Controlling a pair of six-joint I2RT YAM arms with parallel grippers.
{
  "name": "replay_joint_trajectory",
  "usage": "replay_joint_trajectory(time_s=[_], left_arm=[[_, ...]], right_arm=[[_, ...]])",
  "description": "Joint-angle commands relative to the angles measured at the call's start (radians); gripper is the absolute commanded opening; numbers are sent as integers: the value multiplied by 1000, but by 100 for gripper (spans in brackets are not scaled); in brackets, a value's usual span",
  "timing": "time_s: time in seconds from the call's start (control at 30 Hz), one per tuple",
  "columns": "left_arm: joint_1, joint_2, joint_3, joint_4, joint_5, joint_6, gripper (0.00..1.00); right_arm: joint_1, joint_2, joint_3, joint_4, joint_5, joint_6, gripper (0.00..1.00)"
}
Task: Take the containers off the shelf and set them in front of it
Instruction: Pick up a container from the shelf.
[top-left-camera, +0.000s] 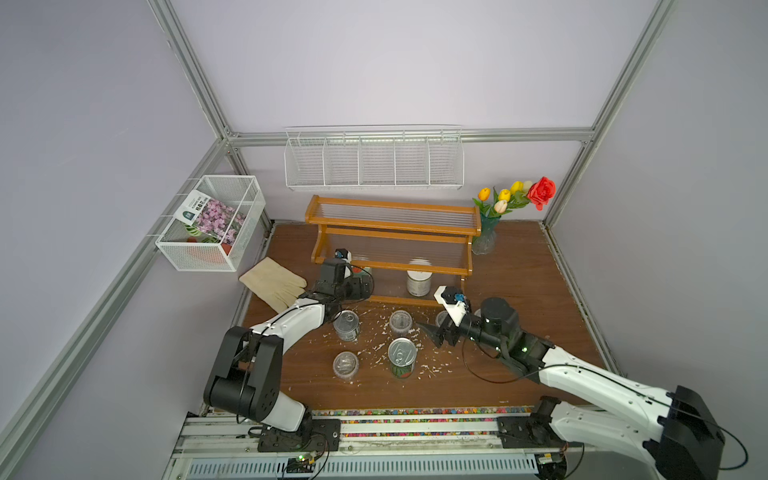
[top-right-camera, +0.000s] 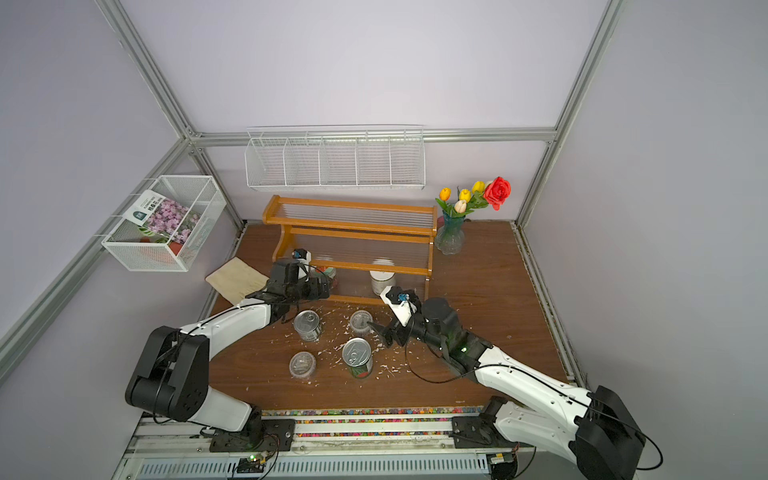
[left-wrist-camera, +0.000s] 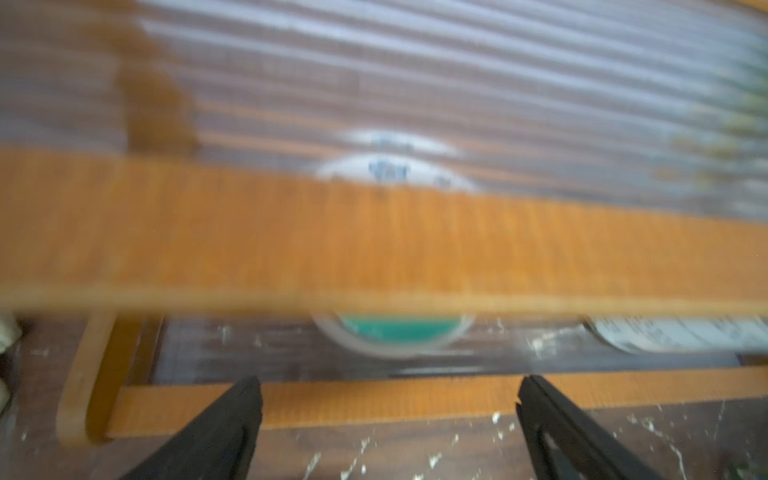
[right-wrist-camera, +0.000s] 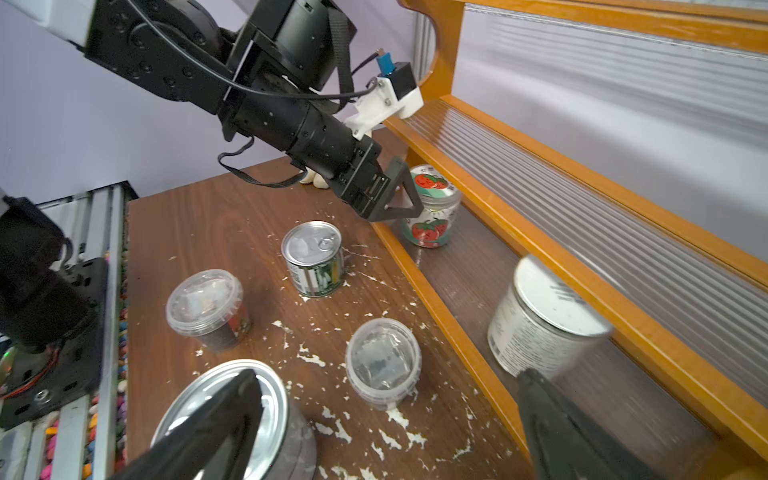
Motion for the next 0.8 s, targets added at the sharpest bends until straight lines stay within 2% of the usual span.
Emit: replay_joint_trajectory(time_s=[0.0, 0.37, 0.53, 0.77], left_arm=[[6, 38, 49, 74, -10, -10, 100], [6, 157, 90, 148, 5, -2, 100], [5, 189, 97, 197, 22, 0, 99], [4, 164, 82, 197, 25, 17, 80]], right_arm=[[-43, -37, 17, -49, 20, -15, 98], [-167, -80, 22, -98, -37, -43, 98], [-191, -80, 32, -117, -55, -63, 98], [-201, -85, 36, -124, -60, -69, 98]])
